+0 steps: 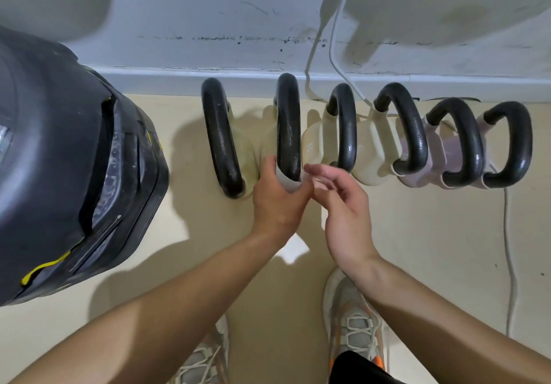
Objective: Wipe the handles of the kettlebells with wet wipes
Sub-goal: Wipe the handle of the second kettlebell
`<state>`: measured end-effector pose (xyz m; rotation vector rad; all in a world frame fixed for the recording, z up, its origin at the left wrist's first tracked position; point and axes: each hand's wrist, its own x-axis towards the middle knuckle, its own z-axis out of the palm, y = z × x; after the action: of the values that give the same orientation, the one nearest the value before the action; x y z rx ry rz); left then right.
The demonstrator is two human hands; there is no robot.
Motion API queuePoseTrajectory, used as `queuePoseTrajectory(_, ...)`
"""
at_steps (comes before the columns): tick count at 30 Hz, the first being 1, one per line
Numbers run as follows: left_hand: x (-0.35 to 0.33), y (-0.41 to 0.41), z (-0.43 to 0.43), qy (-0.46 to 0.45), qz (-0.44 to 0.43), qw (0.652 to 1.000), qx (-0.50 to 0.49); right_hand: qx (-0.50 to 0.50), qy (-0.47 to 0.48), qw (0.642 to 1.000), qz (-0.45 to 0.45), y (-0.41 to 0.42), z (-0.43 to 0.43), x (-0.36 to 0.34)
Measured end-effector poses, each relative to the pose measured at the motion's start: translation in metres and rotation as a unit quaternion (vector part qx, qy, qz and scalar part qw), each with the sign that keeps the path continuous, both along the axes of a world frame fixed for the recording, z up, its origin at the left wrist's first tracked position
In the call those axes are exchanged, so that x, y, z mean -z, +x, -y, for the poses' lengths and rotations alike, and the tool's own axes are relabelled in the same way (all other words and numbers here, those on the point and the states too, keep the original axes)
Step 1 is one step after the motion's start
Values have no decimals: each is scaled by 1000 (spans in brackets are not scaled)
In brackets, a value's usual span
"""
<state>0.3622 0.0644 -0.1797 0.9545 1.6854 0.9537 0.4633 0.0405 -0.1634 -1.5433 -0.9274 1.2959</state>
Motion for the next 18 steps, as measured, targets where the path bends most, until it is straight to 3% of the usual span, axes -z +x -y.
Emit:
queuePoseTrajectory(4, 6, -3, -8, 5, 17, 1000, -18, 7, -1, 999, 37, 1, 0, 4)
queuePoseTrajectory(13, -18, -20, -35, -48, 130, 990, 32, -32, -85, 996, -16, -6, 13, 17)
queuePoseTrajectory(15, -15, -17, -30, -24, 99, 995, 12, -31, -94, 995, -20, -7, 13, 18)
queuePoseTrajectory(18, -2, -4, -13, 35, -34, 999, -16, -8, -101, 995, -17, -4, 13, 19)
